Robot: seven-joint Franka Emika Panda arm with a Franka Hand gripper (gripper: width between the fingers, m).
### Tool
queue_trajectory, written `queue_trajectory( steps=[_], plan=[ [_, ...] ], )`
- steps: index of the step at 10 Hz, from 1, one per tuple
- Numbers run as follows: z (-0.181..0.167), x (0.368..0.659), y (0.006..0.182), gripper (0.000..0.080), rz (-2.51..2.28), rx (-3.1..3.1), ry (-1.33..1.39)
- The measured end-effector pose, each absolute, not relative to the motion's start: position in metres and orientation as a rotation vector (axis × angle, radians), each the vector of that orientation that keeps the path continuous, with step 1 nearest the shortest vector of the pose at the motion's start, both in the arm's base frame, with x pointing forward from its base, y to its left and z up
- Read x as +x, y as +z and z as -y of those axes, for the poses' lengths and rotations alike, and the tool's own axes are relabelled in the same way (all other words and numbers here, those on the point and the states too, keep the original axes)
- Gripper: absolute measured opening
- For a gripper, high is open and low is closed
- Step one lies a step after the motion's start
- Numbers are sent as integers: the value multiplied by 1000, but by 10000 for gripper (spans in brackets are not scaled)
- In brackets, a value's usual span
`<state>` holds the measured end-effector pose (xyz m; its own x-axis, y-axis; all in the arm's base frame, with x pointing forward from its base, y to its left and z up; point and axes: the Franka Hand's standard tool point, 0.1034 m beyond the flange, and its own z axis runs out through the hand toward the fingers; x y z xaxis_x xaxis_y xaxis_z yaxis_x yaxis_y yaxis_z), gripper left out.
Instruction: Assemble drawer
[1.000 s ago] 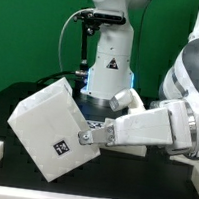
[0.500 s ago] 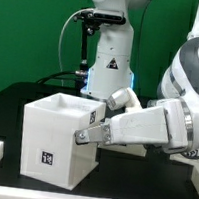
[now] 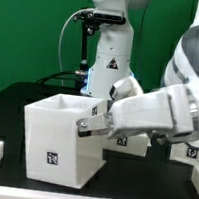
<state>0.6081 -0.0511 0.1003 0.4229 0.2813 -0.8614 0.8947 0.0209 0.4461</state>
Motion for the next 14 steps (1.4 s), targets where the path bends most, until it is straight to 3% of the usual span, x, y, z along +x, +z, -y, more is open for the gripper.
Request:
queue_trajectory(
  steps=[3, 5, 7, 10, 14],
  plan=[
    [43, 616, 113, 649, -1079, 1545, -618],
    [47, 608, 94, 649, -1081, 1527, -640],
    [50, 605, 87, 649, -1085, 1513, -655],
    [41, 616, 100, 649, -1066, 1517, -629],
    [42, 615, 98, 649, -1065, 1518, -631]
  ],
)
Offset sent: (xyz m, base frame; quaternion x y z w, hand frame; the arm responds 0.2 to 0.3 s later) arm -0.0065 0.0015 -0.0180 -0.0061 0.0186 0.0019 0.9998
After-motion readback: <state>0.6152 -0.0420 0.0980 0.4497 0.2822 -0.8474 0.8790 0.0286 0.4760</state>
